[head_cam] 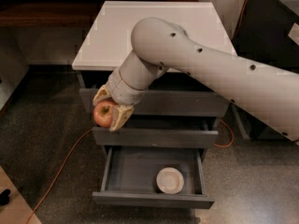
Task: Pick apple from bottom drawer and place on counter
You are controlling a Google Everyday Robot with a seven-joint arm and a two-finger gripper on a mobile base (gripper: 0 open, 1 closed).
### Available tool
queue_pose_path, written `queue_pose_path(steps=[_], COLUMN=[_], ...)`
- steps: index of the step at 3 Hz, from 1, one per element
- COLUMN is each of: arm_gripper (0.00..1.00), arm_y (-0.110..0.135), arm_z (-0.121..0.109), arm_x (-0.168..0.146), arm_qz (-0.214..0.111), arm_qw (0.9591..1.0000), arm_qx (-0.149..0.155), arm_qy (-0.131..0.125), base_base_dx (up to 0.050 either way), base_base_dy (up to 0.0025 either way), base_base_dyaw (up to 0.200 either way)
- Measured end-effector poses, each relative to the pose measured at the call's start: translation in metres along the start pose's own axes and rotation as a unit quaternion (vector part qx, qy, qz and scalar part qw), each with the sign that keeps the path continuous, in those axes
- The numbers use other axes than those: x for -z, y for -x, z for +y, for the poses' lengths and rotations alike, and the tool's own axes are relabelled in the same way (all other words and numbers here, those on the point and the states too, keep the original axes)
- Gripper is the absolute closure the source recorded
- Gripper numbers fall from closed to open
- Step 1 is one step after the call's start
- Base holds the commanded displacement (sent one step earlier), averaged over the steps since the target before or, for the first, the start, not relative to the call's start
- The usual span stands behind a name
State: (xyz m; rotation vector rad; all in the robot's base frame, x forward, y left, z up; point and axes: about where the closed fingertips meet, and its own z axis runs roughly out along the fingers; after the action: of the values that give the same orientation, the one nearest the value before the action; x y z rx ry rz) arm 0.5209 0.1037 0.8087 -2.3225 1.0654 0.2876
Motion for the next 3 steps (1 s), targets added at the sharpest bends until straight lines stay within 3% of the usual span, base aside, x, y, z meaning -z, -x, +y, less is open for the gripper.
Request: queue_pose_path(steps=[2,3], arm_gripper=[1.0,1.0], arm_y=[0.001,0.0], arm_z=[-0.001,-0.015], arm_x=[0.003,0.028], arm_qz=[0.002,0.02], arm_qw=[1.0,0.9994], arm_qx=[-0.008,-0.028], arm_qy=[0.003,-0.009], base_base_dx=[0.0,0.0], base_base_dy=[0.0,0.0], base_base_dyaw=[0.0,0.0])
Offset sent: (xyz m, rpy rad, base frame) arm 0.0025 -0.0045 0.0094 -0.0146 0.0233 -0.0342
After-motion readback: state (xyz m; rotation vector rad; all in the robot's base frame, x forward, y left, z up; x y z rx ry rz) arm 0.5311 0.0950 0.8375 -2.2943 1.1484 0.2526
